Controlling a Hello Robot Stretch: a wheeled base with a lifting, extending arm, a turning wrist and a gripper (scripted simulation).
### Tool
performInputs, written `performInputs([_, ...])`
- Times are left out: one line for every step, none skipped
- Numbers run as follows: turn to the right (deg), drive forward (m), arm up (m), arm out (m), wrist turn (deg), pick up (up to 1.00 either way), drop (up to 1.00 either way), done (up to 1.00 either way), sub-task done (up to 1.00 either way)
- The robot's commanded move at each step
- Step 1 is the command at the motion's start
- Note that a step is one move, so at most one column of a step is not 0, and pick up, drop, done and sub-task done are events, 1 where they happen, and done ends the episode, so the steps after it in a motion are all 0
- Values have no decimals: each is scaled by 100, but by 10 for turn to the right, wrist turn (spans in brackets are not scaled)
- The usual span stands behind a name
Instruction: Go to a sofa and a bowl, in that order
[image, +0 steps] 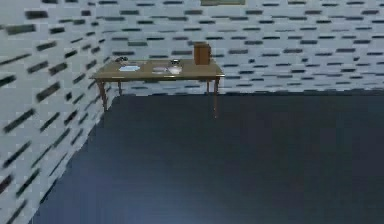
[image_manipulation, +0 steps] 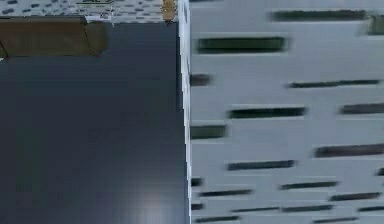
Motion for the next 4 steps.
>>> performInputs([450, 0, 0, 0, 0, 0, 0, 0, 0])
performInputs([0, 60, 0, 0, 0, 0, 0, 0, 0])
performInputs([240, 0, 0, 0, 0, 0, 0, 0, 0])
performInputs([0, 100, 0, 0, 0, 0, 0, 0, 0])
